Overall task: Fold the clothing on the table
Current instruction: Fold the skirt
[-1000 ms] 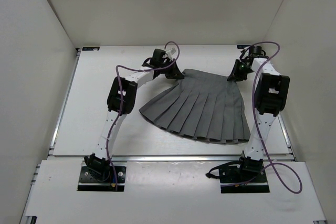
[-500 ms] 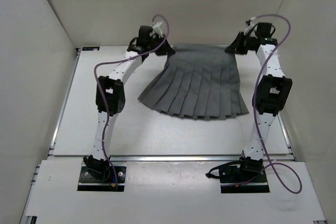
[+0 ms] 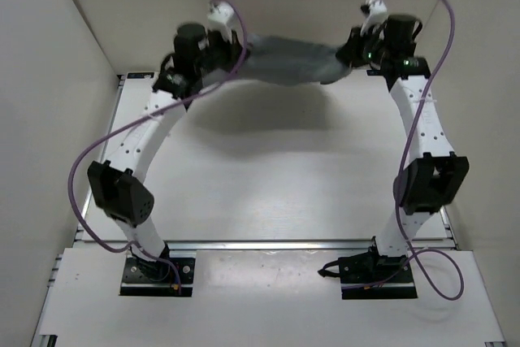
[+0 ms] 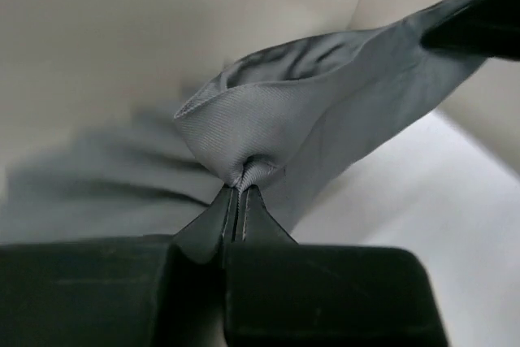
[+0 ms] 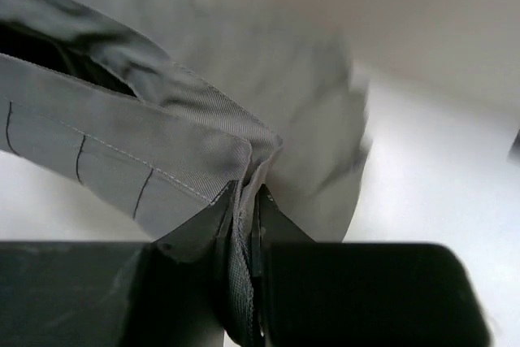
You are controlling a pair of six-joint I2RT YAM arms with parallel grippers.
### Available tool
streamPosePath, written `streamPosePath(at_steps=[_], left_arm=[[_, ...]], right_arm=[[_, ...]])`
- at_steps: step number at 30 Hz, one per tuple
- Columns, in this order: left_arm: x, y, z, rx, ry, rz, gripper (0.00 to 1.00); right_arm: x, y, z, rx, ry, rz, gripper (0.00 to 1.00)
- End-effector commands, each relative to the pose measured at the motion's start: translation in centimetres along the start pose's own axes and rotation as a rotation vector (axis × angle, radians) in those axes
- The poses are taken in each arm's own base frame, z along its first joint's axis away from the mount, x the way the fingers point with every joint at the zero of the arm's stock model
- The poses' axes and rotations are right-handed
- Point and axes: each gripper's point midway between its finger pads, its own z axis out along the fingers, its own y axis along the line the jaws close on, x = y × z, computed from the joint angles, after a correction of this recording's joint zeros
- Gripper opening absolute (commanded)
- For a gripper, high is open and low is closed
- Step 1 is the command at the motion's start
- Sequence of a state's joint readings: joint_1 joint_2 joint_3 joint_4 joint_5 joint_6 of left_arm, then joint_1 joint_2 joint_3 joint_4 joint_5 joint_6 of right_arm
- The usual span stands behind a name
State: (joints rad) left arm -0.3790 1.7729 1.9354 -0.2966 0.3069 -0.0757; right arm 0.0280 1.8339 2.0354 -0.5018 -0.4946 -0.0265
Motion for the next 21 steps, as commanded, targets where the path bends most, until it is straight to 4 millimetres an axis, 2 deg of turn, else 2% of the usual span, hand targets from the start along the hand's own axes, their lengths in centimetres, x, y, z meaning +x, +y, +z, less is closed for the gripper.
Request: streamPosePath(at_steps=[1,2,3,4,5,6,7,8,9,10,11,12,13,14,15,16,17,18,19,21], left_arm=[[17.0,0.5,-1.6,-0.084,0.370,-0.009,0.00],[16.9,-0.4,-2.9,-0.078,0.360,-0.012,0.00],[21.1,-1.0,-4.2,-0.079,0.438,-0.042,0.00],[23.5,-1.7,-6.0,-0.082,0.478,-0.063,0.00],[23.6,-2.5,-7.3,-0.071,0.481,-0.070,0.00],[25.9,-3.2,-8.8,-0.062,0.533,-0.082,0.00],[26.7,-3.4,-10.6,-0.081,0.557,-0.102,0.00],[26.0,-3.7,-11.6,-0.090,0.537,-0.100,0.00],[26.7,-3.5,-12.4,-0.110,0.548,-0.127,0.00],[25.4,-2.8,-12.7,-0.137,0.508,-0.160,0.00],[25.3,-2.6,-12.8,-0.138,0.499,-0.191,0.00],[25.0,-0.9,-12.8,-0.184,0.476,-0.250,0.00],[25.1,-0.4,-11.9,-0.178,0.462,-0.298,0.00],[25.8,1.4,-11.5,-0.202,0.467,-0.334,0.00],[25.1,2.5,-10.9,-0.223,0.449,-0.358,0.00],[25.3,3.1,-9.8,-0.224,0.465,-0.365,0.00],[25.0,4.4,-8.0,-0.241,0.478,-0.338,0.00],[27.1,4.5,-7.2,-0.240,0.547,-0.339,0.00],[25.3,4.2,-5.7,-0.215,0.519,-0.296,0.00],[25.2,4.4,-3.1,-0.185,0.539,-0.264,0.01]], right_arm=[[10.7,-2.0,-0.7,0.117,0.211,0.015,0.01],[13.8,-0.2,-1.8,0.089,0.258,0.051,0.00],[16.2,1.0,-3.2,0.083,0.268,0.086,0.00],[16.8,1.6,-3.6,0.070,0.243,0.097,0.00],[19.0,3.1,-5.0,0.038,0.245,0.139,0.00],[20.7,4.6,-6.7,0.021,0.254,0.199,0.00],[21.4,4.7,-7.2,0.031,0.246,0.223,0.00],[22.0,5.3,-8.2,0.031,0.240,0.270,0.00],[22.4,5.8,-8.7,0.007,0.241,0.299,0.00],[22.7,5.8,-8.9,0.008,0.246,0.321,0.00],[22.7,5.7,-8.8,0.006,0.254,0.332,0.00],[22.8,5.2,-8.0,0.004,0.255,0.332,0.00],[22.1,5.0,-7.5,-0.001,0.250,0.326,0.00],[23.0,4.4,-6.5,-0.004,0.276,0.337,0.01],[23.4,4.0,-5.3,-0.019,0.294,0.344,0.00],[22.7,3.6,-4.3,-0.026,0.289,0.347,0.00],[24.0,3.2,-2.7,-0.054,0.332,0.380,0.00],[25.5,2.8,-2.0,-0.048,0.372,0.407,0.00],[26.0,2.5,-1.3,-0.049,0.387,0.431,0.00],[26.6,2.4,-0.7,-0.039,0.394,0.454,0.00]])
